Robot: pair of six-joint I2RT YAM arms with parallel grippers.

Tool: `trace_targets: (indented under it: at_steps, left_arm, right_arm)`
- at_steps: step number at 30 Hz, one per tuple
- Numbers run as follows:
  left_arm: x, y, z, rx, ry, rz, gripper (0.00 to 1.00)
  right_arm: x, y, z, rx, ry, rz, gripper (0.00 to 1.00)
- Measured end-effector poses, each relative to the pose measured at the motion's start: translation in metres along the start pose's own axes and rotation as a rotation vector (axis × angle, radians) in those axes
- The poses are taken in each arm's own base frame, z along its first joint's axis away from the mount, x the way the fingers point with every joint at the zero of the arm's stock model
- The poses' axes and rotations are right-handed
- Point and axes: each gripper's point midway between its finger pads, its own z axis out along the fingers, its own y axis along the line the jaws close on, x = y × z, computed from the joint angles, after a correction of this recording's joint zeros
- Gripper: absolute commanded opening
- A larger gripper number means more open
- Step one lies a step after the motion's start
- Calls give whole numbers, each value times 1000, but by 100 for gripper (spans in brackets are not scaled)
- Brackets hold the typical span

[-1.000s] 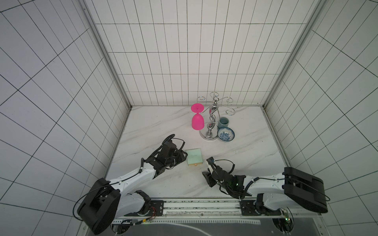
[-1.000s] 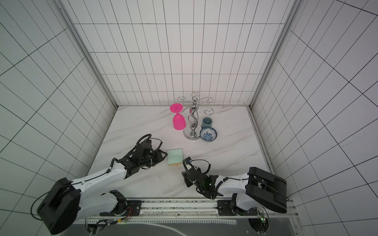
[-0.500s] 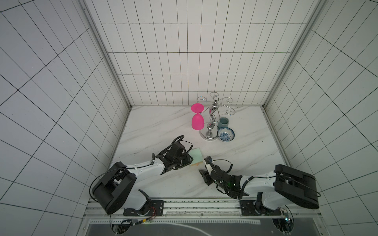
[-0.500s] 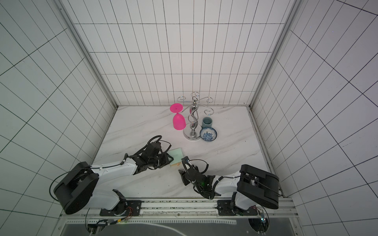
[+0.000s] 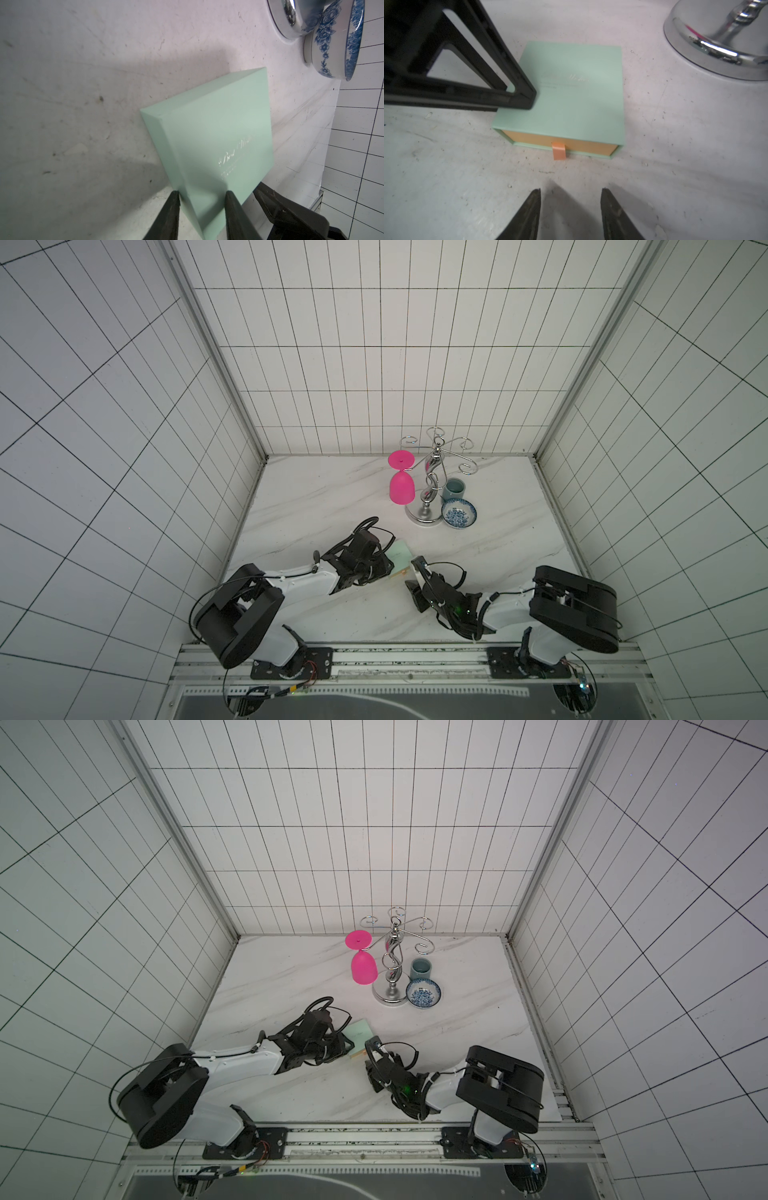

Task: Take out the earrings from the drawer-style jewelry box
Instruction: Open the drawer in the jewelry box.

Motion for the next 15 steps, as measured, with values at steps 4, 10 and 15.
trace_targets:
  at_steps: [4, 10, 15]
  left_arm:
    - [-1, -1, 1, 0, -1, 5, 37]
    - [-2, -2, 1, -1, -3, 12, 36]
    - [-3, -2, 2, -5, -6, 18, 36]
  right_arm:
    - [-9, 4, 8, -4, -14, -9, 49]
    - [-18, -4, 17, 14, -21, -1, 48]
    - [-23, -10, 24, 25, -18, 7, 47]
